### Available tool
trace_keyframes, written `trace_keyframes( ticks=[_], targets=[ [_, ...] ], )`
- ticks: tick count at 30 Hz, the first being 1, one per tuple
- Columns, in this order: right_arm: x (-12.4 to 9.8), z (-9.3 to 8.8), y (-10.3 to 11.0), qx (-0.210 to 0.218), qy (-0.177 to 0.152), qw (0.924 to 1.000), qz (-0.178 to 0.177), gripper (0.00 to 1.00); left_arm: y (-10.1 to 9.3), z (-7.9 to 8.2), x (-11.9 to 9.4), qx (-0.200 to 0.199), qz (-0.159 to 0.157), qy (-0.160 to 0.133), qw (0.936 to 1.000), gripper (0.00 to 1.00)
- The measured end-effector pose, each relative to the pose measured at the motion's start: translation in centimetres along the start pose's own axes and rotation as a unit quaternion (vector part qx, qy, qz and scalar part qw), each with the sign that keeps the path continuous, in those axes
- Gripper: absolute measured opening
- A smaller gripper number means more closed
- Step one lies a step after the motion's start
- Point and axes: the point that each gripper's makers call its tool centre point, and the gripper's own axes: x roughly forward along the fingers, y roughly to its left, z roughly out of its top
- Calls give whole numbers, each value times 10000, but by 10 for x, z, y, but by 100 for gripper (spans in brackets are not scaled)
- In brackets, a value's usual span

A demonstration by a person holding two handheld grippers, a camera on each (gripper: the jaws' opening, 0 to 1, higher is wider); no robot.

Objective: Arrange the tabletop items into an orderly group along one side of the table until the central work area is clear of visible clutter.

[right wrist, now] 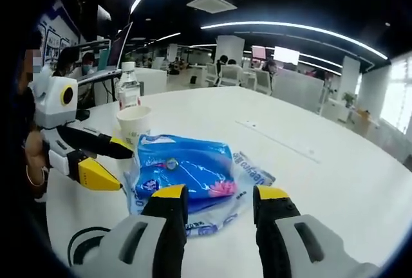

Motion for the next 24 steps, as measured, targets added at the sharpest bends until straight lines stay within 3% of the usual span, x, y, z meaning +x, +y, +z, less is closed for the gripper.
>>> trace_keyframes(
  ticks=[9,14,24],
  targets=[
    [17,6,-8,222,-116,9997,-34,38,6,4,1,4,158,-118,9998,45],
    [24,2,-10,92,-111,9999,-55,38,6,4,4,-42,133,-111,9998,44],
    [34,-4,-13,248,-122,9996,-34,38,7,1,10,-136,149,-68,9998,43]
  ],
)
